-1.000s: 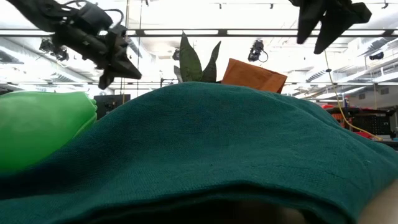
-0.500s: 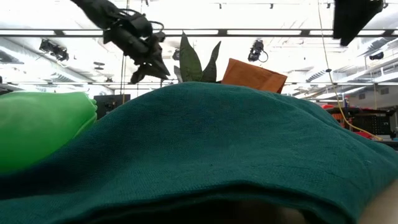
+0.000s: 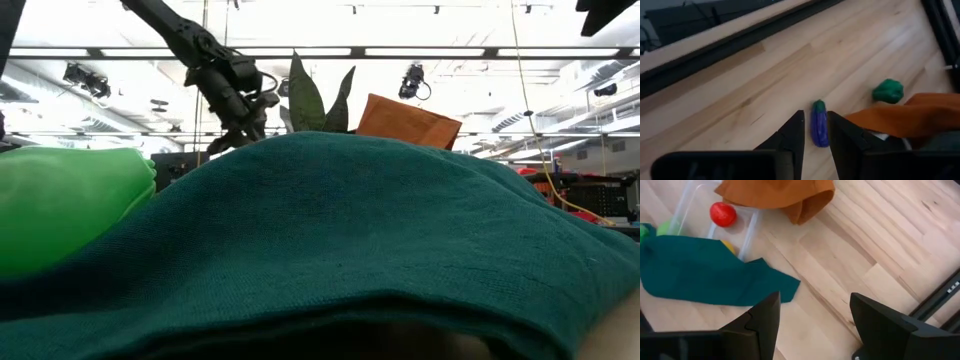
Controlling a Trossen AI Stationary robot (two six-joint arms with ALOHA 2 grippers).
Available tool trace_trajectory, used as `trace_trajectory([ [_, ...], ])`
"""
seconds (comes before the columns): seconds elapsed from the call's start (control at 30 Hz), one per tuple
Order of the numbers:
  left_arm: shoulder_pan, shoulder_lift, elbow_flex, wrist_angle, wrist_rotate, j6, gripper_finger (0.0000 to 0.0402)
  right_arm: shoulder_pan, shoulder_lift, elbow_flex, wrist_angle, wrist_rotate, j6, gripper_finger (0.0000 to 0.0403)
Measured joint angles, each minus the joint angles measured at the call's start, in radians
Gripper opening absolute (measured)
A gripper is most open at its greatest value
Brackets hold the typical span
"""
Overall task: Pick and placing Produce into tupperware
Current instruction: Put the violet eggplant into the transparent bin
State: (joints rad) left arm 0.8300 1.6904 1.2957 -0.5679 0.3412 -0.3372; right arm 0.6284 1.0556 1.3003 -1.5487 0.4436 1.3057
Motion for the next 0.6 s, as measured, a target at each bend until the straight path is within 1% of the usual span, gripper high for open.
trace_trajectory([
  [0.23,-0.075,0.005,0.001,0.099,0.016,-0.048,0.0091,0.010,-0.006,0.000,-0.024,0.003,-0.027,0.0202],
  [0.37,-0.085,0.038,0.000,0.079,0.022,-0.097,0.0103,0.010,-0.006,0.000,-0.023,0.039,-0.018,0.0202],
  [0.47,-0.077,0.063,0.000,0.043,0.025,-0.092,0.0124,0.009,-0.006,0.000,-0.023,0.041,0.015,0.0202],
  [0.6,-0.063,0.099,0.000,0.020,0.052,-0.089,0.0175,0.009,-0.006,0.000,-0.023,0.041,0.085,0.0202],
])
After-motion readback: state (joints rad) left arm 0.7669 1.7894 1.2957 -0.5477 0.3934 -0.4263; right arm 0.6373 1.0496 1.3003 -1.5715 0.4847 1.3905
